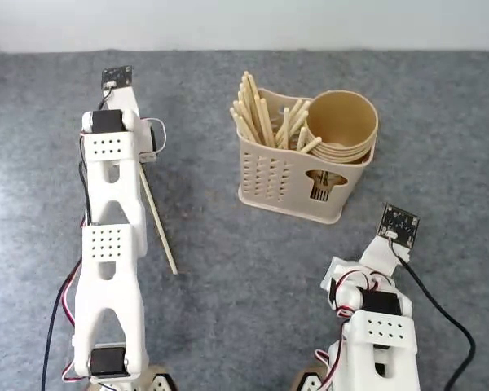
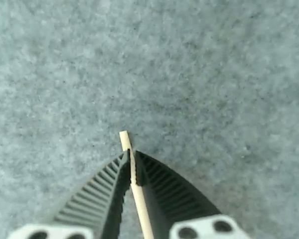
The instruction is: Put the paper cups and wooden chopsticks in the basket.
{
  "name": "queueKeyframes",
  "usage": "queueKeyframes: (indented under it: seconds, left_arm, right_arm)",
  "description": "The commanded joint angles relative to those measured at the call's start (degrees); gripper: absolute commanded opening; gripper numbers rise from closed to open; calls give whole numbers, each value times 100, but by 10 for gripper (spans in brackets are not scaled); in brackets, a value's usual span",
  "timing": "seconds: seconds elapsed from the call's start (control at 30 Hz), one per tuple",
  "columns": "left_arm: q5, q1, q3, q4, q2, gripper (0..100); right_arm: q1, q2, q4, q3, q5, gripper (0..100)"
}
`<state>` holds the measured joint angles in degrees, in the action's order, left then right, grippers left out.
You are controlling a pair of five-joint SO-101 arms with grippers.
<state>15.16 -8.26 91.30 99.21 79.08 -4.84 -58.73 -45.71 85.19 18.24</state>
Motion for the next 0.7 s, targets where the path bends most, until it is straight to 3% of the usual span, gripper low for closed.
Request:
queueKeyframes:
  seconds: [0.0, 0.33, 0.67]
  left_arm:
    - [-88, 9, 268, 141, -413, 12]
    - [-97, -299, -277, 132, -404, 47]
    - [-88, -158, -303, 132, -501, 106]
  right_arm:
    - [-40, -163, 84, -26, 53, 10]
    - [-40, -163, 84, -26, 53, 10]
    - [-40, -163, 84, -18, 53, 10]
